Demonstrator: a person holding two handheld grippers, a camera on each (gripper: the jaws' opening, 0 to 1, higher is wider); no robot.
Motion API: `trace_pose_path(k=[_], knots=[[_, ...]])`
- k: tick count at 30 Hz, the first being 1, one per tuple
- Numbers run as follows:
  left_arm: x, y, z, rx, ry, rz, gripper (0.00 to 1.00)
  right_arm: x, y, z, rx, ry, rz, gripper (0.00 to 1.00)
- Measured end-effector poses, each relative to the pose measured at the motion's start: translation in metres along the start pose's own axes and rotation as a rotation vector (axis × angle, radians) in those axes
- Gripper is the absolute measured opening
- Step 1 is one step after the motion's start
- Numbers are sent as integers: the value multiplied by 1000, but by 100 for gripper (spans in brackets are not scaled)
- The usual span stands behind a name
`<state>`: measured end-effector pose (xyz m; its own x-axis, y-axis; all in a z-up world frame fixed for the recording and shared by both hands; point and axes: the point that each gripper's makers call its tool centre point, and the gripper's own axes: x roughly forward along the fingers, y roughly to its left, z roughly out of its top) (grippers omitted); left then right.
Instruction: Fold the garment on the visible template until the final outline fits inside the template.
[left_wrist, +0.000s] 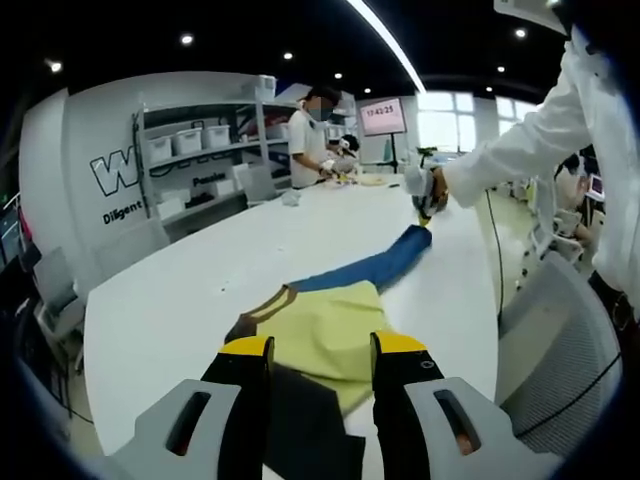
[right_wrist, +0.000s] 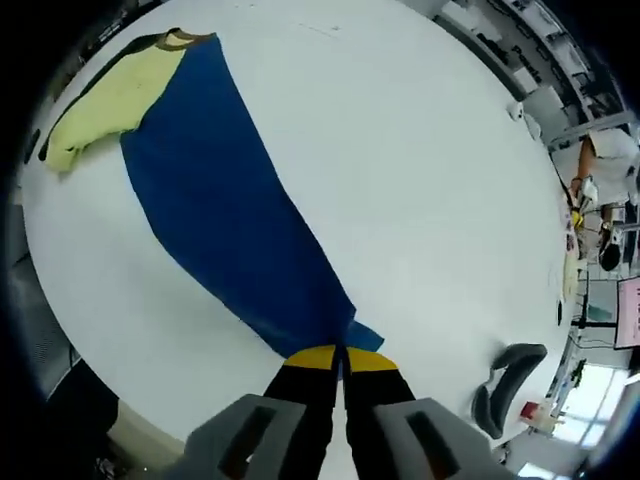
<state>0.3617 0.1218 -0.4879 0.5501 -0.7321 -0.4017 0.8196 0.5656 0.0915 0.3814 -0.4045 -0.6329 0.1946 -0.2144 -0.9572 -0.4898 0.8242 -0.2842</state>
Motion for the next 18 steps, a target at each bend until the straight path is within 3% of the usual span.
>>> trace_pose_path(k=[5,9,12,18], knots=[[-2,0,-3,-1,12,5,36,14,3,0,-1,15,7,0],[-2,2,-5,-7,14,11,36,18,4,-1,40,-22,22,13],[0,2,-5,-7,14,10,36,17,0,-5,48,-32,15,14],[5,0,1,-8,-4,3,36,20,6,-33,90,-15,59,12]])
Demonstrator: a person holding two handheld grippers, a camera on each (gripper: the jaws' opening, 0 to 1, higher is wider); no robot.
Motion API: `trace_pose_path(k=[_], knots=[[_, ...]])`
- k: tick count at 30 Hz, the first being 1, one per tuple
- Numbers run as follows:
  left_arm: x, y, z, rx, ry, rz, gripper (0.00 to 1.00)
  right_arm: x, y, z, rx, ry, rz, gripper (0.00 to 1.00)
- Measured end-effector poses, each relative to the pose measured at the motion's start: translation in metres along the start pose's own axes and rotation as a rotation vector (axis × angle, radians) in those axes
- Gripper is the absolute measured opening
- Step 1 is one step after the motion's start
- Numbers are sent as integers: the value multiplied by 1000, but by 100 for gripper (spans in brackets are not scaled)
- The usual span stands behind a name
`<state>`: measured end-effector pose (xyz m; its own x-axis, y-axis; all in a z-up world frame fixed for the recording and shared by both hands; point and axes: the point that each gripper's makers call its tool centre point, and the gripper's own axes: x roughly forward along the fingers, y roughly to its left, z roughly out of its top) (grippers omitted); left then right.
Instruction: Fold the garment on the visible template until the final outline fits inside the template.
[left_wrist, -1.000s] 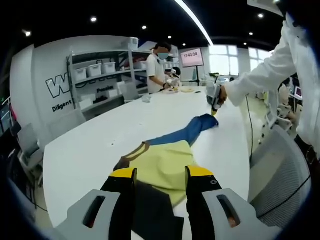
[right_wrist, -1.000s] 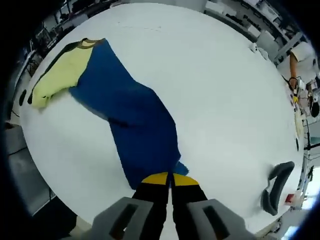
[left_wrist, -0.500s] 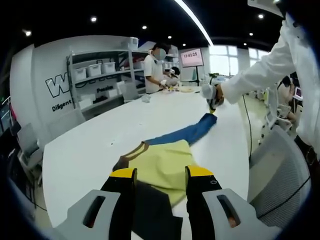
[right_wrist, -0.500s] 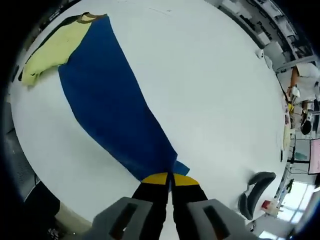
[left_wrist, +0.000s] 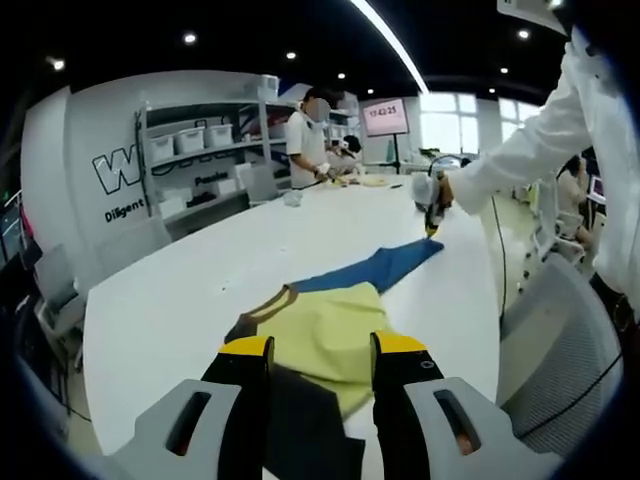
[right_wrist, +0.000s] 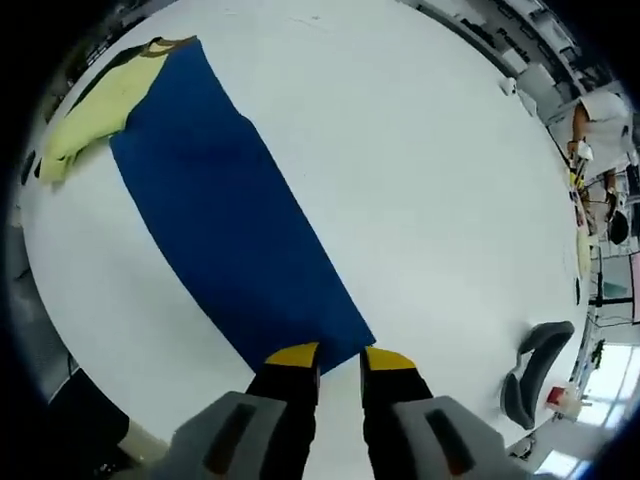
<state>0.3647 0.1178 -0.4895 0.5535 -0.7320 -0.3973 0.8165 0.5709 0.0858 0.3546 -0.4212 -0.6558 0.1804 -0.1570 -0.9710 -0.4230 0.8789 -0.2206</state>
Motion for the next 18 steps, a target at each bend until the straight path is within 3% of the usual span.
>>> trace_pose_path(k=[5,10,18], knots=[[2,-3,-1,2,4,-9,36,5,14,-11,6,2,30,14],[3,-5,-2,-1,4,-12,36,-5,45,11,-38,-88,64,12],[0,-8,2,4,-6,-16,36,-9,82,40,-112,-159,102,13]])
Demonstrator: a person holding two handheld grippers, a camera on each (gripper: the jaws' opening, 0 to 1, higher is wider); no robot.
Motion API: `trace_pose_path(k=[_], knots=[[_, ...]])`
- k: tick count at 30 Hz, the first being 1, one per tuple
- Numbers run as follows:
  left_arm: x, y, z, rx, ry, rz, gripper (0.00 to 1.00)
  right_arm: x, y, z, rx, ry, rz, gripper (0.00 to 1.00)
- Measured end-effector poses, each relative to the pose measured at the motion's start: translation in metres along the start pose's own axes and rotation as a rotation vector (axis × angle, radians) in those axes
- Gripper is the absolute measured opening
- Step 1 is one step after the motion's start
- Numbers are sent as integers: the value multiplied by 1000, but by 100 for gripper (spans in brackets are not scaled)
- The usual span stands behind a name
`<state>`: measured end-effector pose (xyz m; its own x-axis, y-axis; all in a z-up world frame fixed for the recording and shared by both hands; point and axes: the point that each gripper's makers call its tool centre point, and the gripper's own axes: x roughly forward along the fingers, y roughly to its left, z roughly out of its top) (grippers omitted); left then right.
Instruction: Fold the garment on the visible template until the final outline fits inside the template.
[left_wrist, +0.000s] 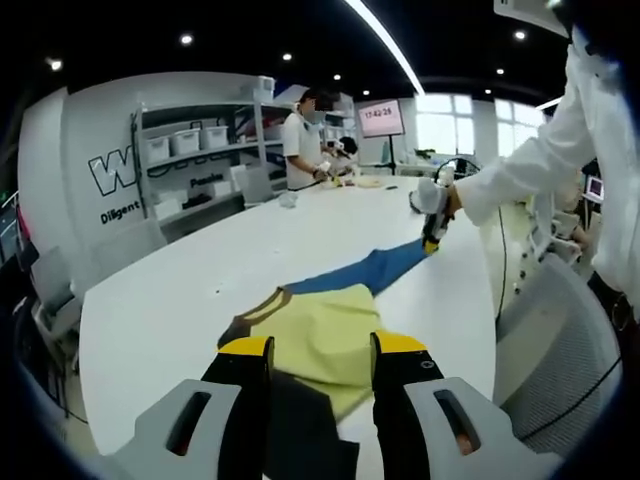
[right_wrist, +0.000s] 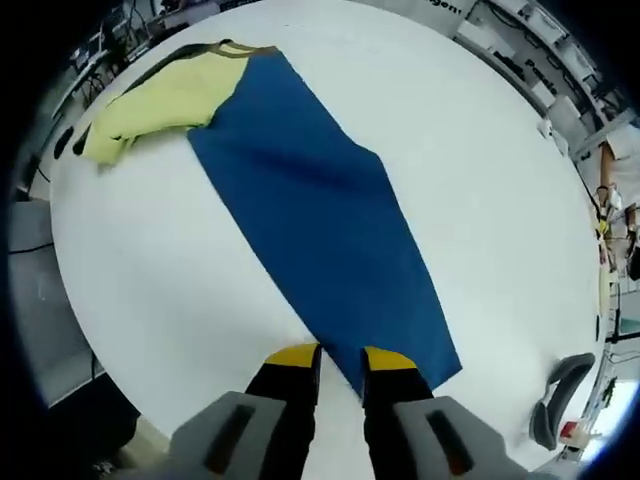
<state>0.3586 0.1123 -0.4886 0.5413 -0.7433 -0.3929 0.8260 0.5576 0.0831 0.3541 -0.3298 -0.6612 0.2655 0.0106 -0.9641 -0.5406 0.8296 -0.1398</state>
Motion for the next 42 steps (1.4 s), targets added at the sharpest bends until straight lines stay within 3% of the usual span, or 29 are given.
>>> trace_pose_path(k=[17,20,24,30,36,37,42], knots=[[-11,-2,-4,-4,-4,6,36,-3,36,36,-51,-95,57,23],[-13,-3,-5,-9,-8,8,36,-8,51,48,-72,-188,112,33],[-14,-3,-6,-15,-9,12,36,-13,66,55,-13,-275,184,39],[-15,-6,-9,-22,-9,12,36,-15,72,55,-18,-315,193,42],[-16,-10,-14,-35,-8,16,36,-23,99,67,-70,-396,263,48],[-16,-11,-16,-39,-9,18,36,-27,108,75,-106,-445,284,50],[-19,-12,-21,-55,-11,29,36,-32,129,84,-151,-493,309,54]])
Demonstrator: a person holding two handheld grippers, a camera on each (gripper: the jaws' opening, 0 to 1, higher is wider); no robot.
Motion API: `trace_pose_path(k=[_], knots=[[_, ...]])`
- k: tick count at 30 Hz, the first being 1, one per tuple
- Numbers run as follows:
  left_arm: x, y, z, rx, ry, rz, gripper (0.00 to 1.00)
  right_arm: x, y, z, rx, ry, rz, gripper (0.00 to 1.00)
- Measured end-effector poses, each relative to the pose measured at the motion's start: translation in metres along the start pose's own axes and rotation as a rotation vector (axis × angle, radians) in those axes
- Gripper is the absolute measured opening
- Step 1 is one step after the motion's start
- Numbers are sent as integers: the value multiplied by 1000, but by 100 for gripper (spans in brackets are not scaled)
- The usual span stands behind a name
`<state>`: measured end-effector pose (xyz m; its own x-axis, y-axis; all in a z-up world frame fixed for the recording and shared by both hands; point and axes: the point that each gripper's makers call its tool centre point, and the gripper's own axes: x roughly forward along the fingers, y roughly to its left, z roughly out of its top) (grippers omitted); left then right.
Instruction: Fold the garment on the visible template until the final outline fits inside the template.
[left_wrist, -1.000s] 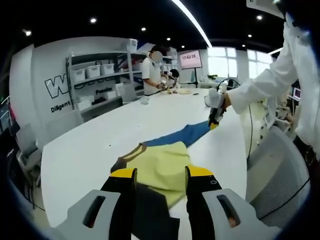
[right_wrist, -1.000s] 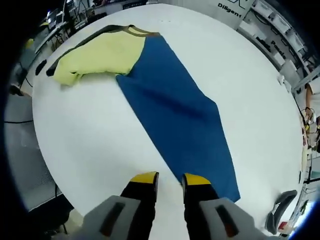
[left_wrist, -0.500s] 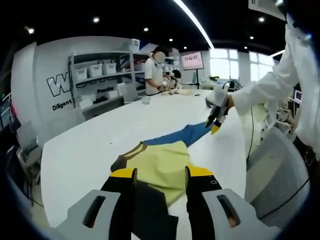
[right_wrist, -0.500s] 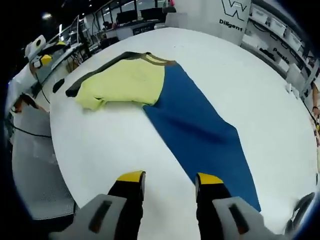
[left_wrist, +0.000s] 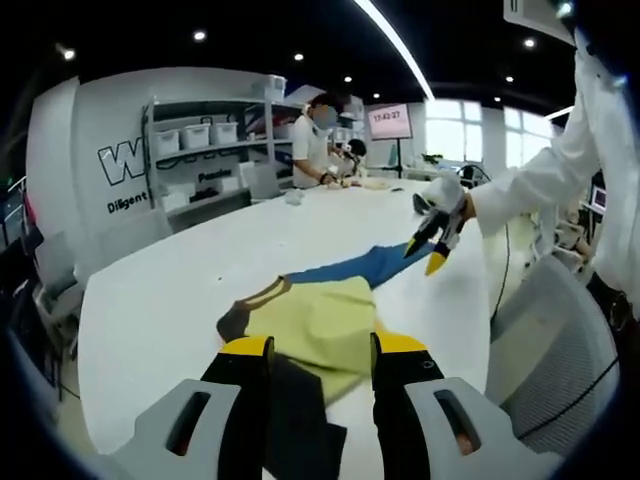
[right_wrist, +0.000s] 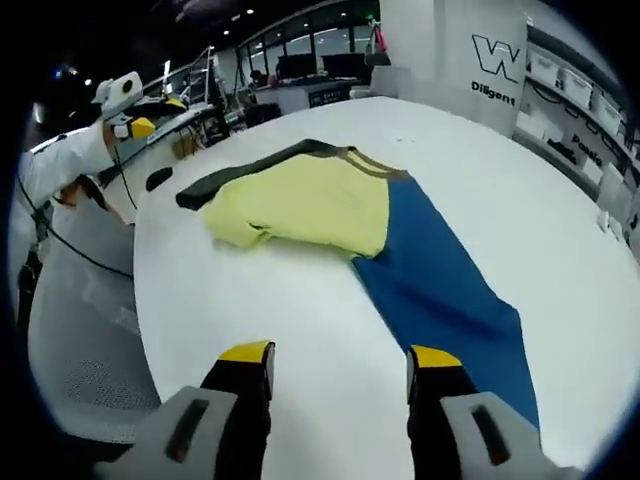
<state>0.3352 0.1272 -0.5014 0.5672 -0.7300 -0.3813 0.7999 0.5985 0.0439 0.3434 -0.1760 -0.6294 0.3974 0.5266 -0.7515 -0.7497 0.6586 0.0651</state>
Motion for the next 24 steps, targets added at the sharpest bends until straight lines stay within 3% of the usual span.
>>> trace_pose_path(k=[9,15,24], knots=[[-4,1,-1,-4,-4,14,36,5,20,15,-64,-63,58,57],[-5,-2,-8,-5,9,12,36,7,38,33,-50,-151,110,67],[2,-14,-19,9,20,0,36,10,49,41,-59,-178,133,67]])
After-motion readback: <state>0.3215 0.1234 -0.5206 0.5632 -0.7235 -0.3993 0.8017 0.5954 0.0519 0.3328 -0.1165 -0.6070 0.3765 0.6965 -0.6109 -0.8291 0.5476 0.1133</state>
